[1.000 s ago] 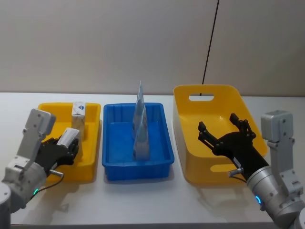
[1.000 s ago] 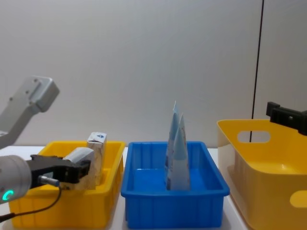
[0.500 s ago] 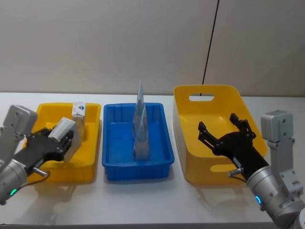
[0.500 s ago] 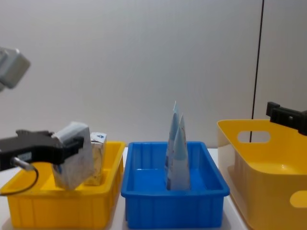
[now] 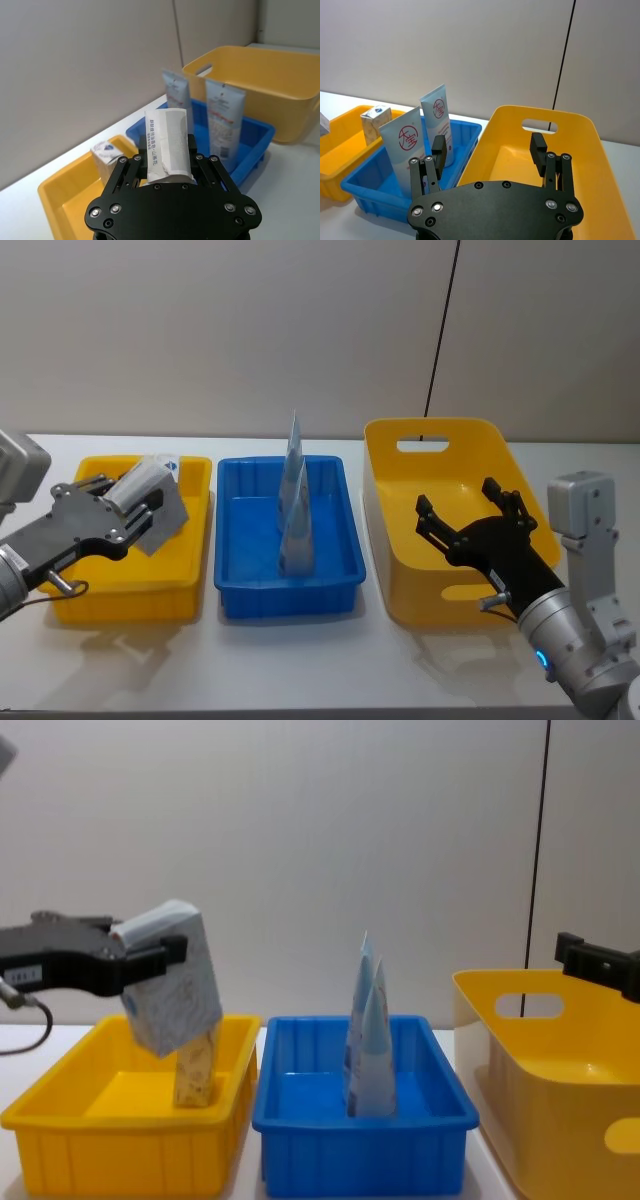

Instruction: Bimanual collaborative sorting of washing and personal care products

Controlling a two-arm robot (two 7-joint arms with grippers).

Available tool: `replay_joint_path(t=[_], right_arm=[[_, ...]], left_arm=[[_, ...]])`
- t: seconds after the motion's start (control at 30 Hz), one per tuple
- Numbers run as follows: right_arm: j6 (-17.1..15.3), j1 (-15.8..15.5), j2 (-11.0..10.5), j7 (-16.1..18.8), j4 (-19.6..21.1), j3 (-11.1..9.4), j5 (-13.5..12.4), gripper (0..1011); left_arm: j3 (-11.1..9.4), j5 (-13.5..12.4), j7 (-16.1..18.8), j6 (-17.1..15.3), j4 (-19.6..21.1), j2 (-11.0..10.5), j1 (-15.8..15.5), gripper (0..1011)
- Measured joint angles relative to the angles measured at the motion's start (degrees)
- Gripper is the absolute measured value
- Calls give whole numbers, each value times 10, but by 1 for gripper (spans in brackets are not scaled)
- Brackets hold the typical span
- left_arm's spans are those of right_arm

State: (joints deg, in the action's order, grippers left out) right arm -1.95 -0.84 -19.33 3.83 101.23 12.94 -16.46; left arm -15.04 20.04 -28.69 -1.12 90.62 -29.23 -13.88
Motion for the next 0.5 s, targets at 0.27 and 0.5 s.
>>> replay_joint_path(t=[0.27, 0.5], right_arm=[[0, 0, 0, 0, 0, 0, 0, 1002], [0, 0, 0, 0, 0, 0, 0, 1002]], left_arm=[[-6, 25, -59, 16, 10, -20, -14, 364], [-19, 51, -122, 29, 13, -34, -32, 364]])
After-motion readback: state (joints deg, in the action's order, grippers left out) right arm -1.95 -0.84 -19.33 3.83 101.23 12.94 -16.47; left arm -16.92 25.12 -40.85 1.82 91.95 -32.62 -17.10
